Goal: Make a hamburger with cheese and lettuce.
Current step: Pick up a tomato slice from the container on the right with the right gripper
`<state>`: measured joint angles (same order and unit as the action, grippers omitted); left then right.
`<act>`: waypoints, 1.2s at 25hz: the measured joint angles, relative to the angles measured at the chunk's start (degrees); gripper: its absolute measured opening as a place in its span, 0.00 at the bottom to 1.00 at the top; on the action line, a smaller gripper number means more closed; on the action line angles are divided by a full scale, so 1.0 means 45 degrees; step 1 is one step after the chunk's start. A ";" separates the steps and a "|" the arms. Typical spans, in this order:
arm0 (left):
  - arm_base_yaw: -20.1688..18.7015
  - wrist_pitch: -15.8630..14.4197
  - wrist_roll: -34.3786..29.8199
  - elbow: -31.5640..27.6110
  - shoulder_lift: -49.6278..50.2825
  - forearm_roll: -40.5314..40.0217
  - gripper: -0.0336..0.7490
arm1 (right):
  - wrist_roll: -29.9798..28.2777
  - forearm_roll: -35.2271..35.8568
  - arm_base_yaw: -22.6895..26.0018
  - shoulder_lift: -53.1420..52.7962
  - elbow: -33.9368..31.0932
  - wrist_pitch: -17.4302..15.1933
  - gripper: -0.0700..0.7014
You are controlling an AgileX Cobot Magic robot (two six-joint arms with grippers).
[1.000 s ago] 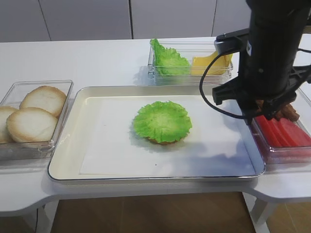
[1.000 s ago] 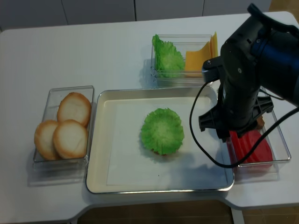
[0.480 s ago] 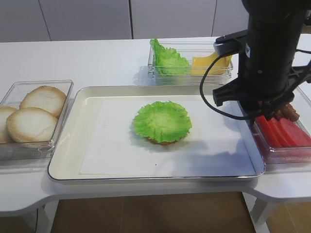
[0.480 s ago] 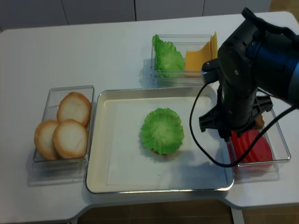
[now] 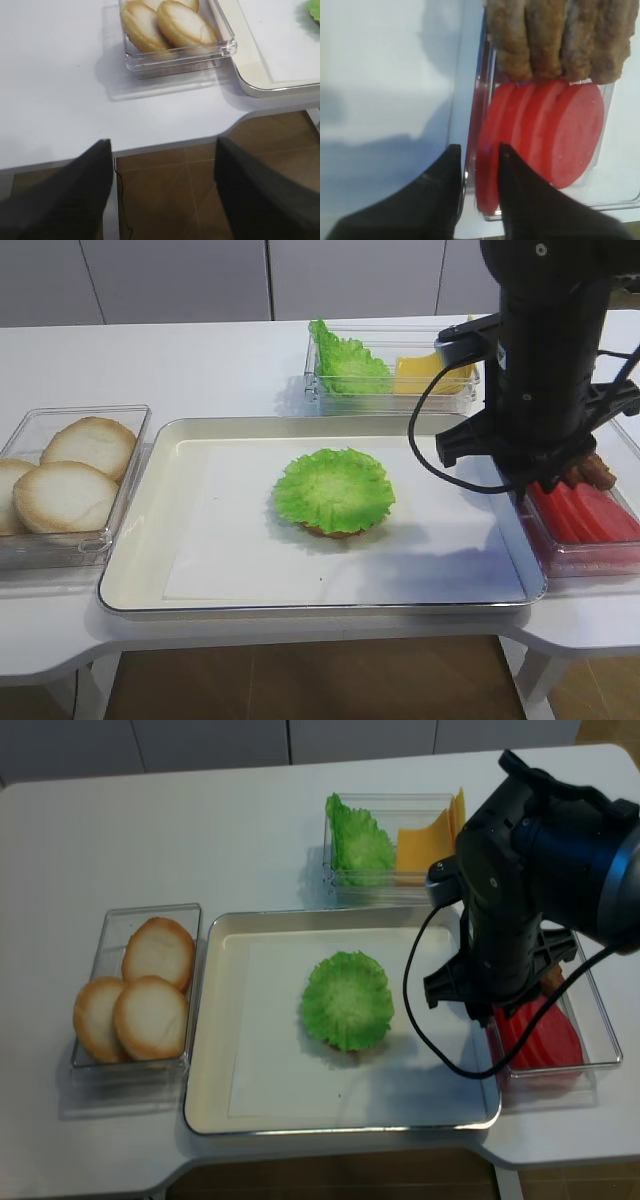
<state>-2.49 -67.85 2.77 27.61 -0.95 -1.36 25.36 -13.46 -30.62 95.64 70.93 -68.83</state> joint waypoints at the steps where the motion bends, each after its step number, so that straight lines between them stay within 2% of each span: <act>1: 0.0000 0.0000 0.0000 0.0000 0.0000 0.0000 0.64 | 0.0000 0.0002 0.0000 0.0000 0.0000 0.0000 0.34; 6: 0.0000 0.0000 0.0000 0.0000 0.0000 0.0000 0.64 | 0.0000 -0.0093 0.0000 0.0000 0.0000 0.0000 0.25; 15: 0.0000 0.0000 0.0000 0.0000 0.0000 0.0000 0.64 | -0.0079 -0.0089 0.0000 0.0000 0.0000 0.0000 0.22; 20: 0.0000 0.0000 0.0000 0.0000 0.0000 0.0000 0.64 | -0.0068 -0.0097 0.0000 0.0000 0.0000 0.0000 0.14; 30: 0.0000 0.0000 0.0000 0.0000 0.0000 0.0000 0.64 | -0.0041 -0.0205 0.0000 -0.0052 0.0023 0.0000 0.13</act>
<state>-2.49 -67.85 2.77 27.61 -0.95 -1.36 25.17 -14.38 -30.62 95.40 71.03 -68.83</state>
